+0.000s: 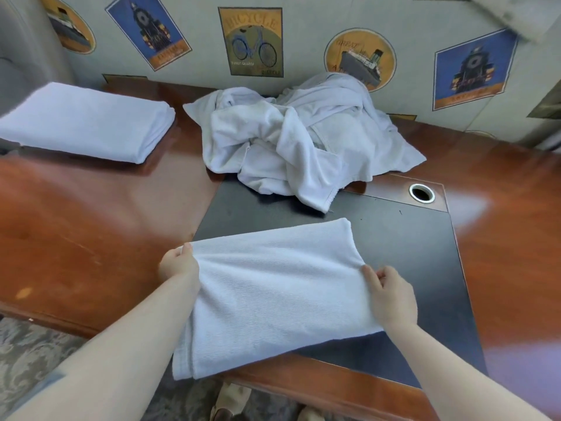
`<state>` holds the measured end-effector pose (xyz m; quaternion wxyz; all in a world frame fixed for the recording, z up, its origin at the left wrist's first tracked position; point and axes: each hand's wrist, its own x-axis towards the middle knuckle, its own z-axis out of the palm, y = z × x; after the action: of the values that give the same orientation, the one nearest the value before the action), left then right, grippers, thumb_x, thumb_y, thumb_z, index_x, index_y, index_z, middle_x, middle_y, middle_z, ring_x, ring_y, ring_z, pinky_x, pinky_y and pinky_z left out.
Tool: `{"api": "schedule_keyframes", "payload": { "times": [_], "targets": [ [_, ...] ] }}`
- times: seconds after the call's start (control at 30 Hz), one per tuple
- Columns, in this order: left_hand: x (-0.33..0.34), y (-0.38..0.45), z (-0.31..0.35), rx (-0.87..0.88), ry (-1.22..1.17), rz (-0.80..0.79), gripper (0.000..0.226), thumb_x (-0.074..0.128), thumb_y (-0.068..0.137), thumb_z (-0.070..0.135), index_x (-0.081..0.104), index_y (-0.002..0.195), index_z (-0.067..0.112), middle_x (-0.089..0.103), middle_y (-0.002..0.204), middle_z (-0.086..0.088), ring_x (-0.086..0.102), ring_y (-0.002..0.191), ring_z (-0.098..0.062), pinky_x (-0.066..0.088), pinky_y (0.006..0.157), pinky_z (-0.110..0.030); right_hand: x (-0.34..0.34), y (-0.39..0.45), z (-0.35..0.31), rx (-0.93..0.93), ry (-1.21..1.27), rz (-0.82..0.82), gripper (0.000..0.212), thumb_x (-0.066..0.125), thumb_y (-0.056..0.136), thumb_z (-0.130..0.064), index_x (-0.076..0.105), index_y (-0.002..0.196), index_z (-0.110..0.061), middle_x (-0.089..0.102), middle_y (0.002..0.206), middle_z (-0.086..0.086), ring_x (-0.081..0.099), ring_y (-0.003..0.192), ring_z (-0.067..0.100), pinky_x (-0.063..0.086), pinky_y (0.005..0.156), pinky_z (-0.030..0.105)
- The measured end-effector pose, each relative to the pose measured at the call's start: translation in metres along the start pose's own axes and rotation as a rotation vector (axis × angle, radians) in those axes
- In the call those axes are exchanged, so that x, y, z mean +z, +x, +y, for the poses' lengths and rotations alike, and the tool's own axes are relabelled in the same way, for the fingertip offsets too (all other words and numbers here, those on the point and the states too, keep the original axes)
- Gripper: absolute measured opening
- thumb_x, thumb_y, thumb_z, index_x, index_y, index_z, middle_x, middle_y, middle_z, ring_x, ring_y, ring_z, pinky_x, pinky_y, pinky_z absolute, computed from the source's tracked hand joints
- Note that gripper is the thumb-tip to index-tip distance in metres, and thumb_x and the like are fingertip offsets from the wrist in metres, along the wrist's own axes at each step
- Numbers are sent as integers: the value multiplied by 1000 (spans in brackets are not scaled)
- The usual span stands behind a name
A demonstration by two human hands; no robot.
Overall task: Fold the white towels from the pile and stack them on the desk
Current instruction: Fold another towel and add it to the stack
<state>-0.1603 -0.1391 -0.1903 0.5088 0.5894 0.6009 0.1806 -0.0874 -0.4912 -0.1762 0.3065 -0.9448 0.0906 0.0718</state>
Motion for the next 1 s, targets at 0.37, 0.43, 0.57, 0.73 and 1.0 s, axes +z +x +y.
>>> {"api": "schedule_keyframes", "payload": {
  "times": [0.37, 0.43, 0.57, 0.73, 1.0],
  "targets": [
    [9, -121, -25, 857, 627, -246, 53, 44, 100, 21, 30, 151, 17, 23, 160, -2, 15, 149, -24, 11, 119, -34, 53, -50, -87, -773, -157, -122, 45, 46, 100, -21, 43, 145, -22, 38, 154, -2, 30, 144, 22, 25, 112, 37],
    [17, -130, -56, 870, 1003, -292, 60, 19, 104, 34, -12, 154, 19, -19, 162, 3, -20, 148, -17, -7, 121, -37, 84, -61, -86, -900, -423, -398, 55, 29, 105, -33, 12, 157, -29, -4, 163, -11, -16, 149, 12, 1, 121, 41],
    [-1, -89, -58, 776, 1120, -278, 61, 8, 101, 51, -29, 144, 29, -34, 152, 11, -34, 139, -10, -17, 116, -39, 72, -5, -63, -751, -601, -299, 61, 16, 101, -56, -10, 154, -39, -25, 156, -17, -24, 147, 14, -17, 118, 44],
    [-22, -44, -32, 667, 1188, -320, 61, 7, 102, 50, -21, 151, 27, -28, 158, 5, -25, 146, -16, -9, 119, -41, 40, 61, -70, -131, -467, -267, 64, 21, 100, -53, -5, 155, -35, -8, 165, -2, -9, 151, 24, -6, 120, 48],
    [-56, -119, -47, 810, 779, -343, 52, 44, 101, 29, 25, 150, 31, 5, 162, 14, -3, 148, -4, -5, 118, -23, 5, -34, -21, 52, 373, 1, 33, 56, 90, -28, 55, 123, -23, 60, 127, -3, 55, 110, 18, 41, 84, 32]
  ]
}}
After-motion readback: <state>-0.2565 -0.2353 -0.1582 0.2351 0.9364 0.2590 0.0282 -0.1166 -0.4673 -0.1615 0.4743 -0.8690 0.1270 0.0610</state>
